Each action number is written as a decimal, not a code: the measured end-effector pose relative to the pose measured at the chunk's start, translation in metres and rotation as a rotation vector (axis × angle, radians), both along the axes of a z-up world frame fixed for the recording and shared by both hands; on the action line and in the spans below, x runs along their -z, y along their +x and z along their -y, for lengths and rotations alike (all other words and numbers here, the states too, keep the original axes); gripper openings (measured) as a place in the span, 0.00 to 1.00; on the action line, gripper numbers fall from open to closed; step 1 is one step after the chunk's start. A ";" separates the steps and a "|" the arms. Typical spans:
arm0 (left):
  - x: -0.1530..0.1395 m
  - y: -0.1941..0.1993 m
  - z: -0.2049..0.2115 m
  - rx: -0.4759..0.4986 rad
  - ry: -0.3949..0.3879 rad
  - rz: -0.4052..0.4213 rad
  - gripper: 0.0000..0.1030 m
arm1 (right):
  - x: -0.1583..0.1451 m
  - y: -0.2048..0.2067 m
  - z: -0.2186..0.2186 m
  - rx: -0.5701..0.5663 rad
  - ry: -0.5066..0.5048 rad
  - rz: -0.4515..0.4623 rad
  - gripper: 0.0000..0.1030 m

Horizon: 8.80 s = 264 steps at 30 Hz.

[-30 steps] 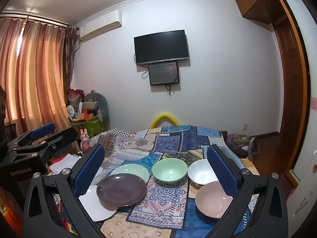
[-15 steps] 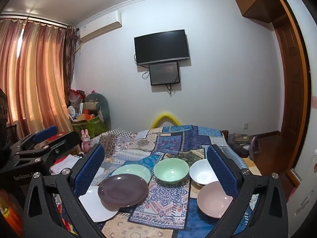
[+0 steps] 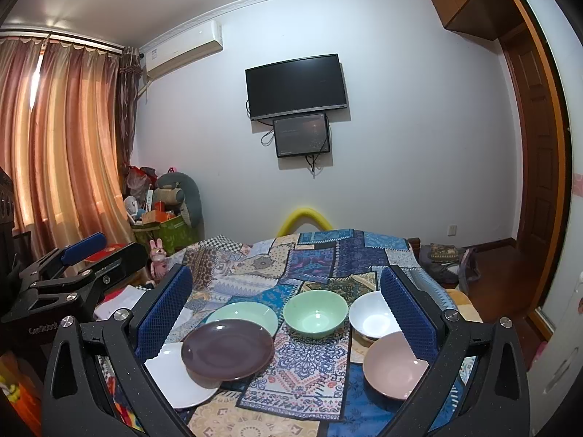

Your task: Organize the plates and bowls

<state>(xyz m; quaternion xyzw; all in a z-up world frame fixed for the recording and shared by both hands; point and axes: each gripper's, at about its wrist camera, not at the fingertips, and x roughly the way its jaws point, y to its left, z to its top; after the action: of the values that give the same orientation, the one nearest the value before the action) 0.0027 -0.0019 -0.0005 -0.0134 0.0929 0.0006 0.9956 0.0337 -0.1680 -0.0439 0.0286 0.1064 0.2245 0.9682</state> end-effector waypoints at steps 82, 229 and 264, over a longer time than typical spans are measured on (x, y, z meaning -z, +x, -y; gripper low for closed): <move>0.068 0.068 -0.074 -0.047 -0.082 -0.193 1.00 | 0.060 0.053 -0.045 -0.071 -0.038 -0.210 1.00; 0.231 0.138 -0.033 0.188 -0.125 -0.856 0.25 | 0.190 0.097 0.024 -0.077 -0.035 -0.721 0.24; 0.175 0.086 -0.073 0.075 -0.073 -0.669 0.61 | 0.147 0.081 0.008 -0.068 -0.145 -0.600 0.39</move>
<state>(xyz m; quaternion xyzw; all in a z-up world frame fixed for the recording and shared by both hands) 0.0888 0.0715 -0.1752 -0.0445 0.4146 -0.0349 0.9082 0.1148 -0.1756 -0.1906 0.0206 0.4041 0.2302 0.8850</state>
